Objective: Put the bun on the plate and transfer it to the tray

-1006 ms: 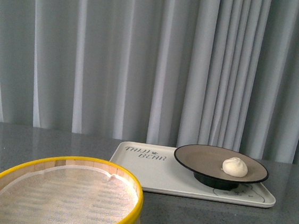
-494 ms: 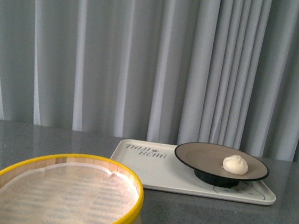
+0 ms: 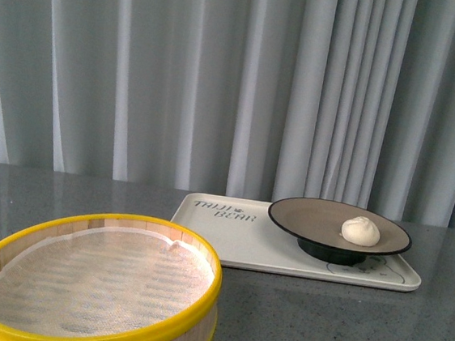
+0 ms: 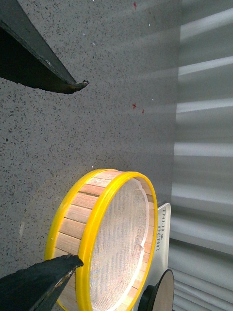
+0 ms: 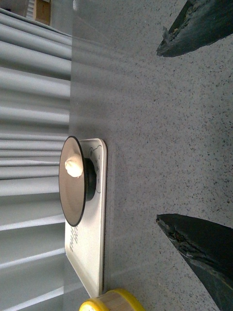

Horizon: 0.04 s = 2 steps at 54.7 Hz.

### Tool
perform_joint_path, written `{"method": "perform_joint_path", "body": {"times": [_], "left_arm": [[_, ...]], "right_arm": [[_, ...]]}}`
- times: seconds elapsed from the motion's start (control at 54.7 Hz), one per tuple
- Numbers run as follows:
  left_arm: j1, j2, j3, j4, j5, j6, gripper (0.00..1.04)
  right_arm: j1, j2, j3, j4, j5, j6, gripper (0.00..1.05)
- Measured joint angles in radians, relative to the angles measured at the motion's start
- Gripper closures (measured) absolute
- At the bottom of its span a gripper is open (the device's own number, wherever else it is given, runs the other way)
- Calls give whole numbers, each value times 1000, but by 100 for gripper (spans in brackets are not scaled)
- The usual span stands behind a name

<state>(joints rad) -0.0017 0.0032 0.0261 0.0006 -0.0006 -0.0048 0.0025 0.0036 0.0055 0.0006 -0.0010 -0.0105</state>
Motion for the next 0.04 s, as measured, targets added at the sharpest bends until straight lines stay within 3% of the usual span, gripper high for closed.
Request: {"method": "perform_joint_path", "body": {"times": [0.037], "left_arm": [[0,0,0,0,0,0,7]], "right_arm": [[0,0,0,0,0,0,9]]}}
